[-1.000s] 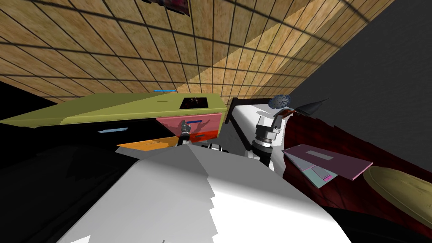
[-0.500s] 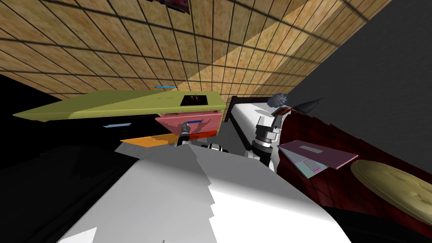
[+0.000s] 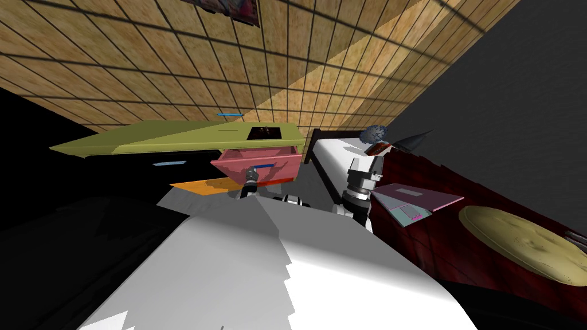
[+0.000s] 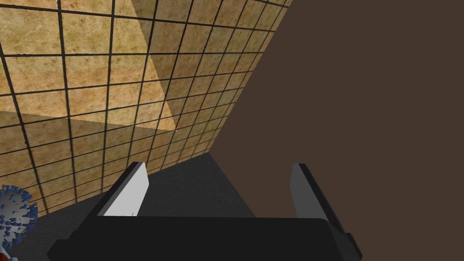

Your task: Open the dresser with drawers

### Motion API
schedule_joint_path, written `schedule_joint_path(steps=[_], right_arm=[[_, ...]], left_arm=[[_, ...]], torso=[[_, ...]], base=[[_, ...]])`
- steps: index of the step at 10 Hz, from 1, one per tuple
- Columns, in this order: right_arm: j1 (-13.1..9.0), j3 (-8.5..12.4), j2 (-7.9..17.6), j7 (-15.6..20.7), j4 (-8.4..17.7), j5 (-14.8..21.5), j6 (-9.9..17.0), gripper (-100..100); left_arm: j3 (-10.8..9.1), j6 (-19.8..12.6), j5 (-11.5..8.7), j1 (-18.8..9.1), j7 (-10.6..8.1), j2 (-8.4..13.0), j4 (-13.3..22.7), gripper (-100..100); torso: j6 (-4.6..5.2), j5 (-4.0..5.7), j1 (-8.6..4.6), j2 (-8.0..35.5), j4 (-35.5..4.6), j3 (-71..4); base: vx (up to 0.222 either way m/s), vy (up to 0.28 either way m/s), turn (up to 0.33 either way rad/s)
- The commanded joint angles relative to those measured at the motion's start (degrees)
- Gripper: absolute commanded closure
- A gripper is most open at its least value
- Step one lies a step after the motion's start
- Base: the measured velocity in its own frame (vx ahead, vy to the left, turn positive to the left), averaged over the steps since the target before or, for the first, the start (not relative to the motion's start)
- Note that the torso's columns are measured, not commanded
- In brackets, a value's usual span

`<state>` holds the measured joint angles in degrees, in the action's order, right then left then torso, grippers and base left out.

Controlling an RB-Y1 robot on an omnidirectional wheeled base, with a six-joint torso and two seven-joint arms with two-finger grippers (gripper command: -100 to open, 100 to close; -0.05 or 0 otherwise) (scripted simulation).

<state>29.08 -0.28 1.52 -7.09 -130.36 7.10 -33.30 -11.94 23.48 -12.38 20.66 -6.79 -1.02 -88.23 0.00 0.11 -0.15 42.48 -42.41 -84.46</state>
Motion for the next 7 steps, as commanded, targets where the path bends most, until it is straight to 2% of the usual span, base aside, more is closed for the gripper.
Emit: schedule_joint_path(steps=[1,2,3,7], right_arm=[[0.0,0.0,0.0,0.0,0.0,0.0,0.0,0],[0.0,0.0,0.0,0.0,0.0,0.0,0.0,0],[0.01,0.0,0.0,0.0,0.0,0.0,0.0,0],[0.02,0.01,0.01,0.0,0.0,0.0,0.0,0]], left_arm=[[0.41,0.36,0.0,0.83,-0.16,-0.01,-1.31,100],[0.34,0.15,0.02,0.75,-0.1,-0.06,-0.69,100],[0.08,-2.47,-0.25,1.4,-0.14,0.05,-3.34,-100],[-0.66,-7.42,-0.84,2.32,-0.25,0.42,-8.9,-100]], torso=[[0.01,0.02,-0.02,0.0,-0.02,-0.01],[-0.01,0.06,0.0,0.07,-0.07,0.02],[-0.03,0.07,0.12,-0.21,-0.05,-0.13],[0.02,-0.08,0.15,-0.25,0.1,-0.14]], base=[[-0.177,-0.063,0.002],[-0.085,-0.03,-0.004],[-0.02,-0.02,0.005],[-0.001,-0.021,0.007]])
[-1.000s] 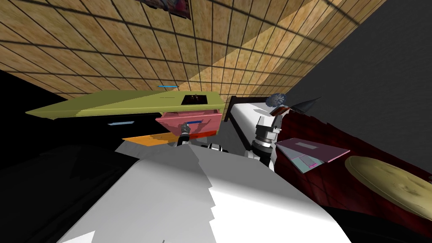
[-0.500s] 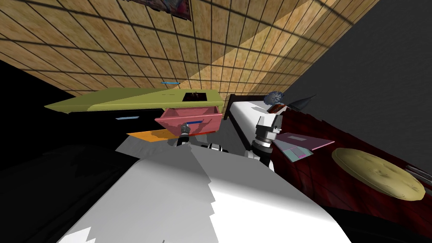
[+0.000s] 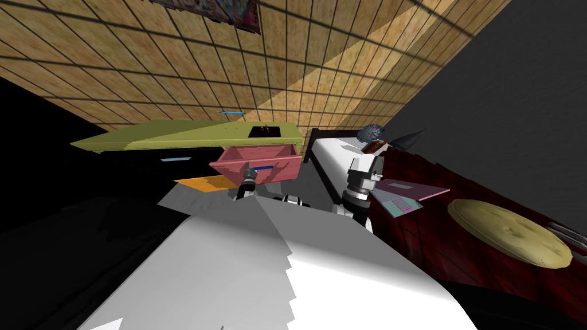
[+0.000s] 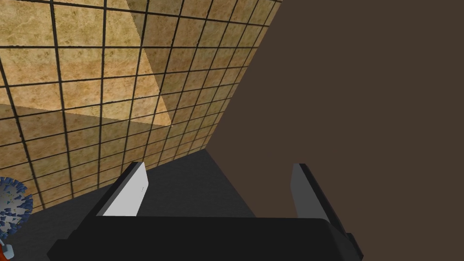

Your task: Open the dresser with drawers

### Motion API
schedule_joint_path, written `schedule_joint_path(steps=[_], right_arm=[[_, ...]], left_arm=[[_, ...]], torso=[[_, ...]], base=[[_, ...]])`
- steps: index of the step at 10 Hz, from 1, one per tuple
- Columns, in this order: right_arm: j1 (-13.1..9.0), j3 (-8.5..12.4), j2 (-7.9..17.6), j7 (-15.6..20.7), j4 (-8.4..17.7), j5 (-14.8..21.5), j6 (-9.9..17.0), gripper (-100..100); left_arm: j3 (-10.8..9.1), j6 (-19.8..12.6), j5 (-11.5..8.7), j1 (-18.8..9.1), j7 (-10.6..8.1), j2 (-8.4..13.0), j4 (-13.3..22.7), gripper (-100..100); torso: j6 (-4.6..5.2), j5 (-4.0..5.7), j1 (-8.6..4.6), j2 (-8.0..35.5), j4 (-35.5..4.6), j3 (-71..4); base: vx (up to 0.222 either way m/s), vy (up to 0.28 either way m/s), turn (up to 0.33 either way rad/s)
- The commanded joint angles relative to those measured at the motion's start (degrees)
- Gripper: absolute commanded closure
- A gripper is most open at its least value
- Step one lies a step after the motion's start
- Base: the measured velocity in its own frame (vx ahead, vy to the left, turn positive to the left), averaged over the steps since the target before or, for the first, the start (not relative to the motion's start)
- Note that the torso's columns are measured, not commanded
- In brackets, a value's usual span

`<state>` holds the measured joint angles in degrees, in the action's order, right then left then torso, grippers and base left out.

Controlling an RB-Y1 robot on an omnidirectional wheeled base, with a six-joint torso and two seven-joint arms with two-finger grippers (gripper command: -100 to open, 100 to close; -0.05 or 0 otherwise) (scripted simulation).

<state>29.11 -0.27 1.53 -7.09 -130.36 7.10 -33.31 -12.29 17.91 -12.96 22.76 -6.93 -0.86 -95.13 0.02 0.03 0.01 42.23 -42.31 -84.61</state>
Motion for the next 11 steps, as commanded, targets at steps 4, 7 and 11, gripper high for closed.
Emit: schedule_joint_path(steps=[4,7,11], right_arm=[[0.0,0.0,0.0,0.0,0.0,0.0,0.0,0],[0.0,0.0,0.0,0.0,0.0,0.0,0.0,0],[0.0,0.0,0.0,0.0,0.0,0.0,0.0,0]], left_arm=[[-1.05,-6.8,-0.84,1.14,-0.22,0.63,-7.57,-100],[-0.82,-6.69,-0.74,1.49,-0.16,0.46,-6.13,0],[-0.79,-6.92,-0.73,1.65,-0.14,0.41,-5.87,0]], torso=[[-0.03,0.19,-0.2,0.28,-0.21,0.12],[-0.03,0.14,-0.18,0.3,-0.16,0.15],[-0.02,0.02,-0.05,0.1,-0.02,0.05]], base=[[-0.003,-0.018,0.003],[0.0,0.0,0.0],[0.0,0.0,0.0]])
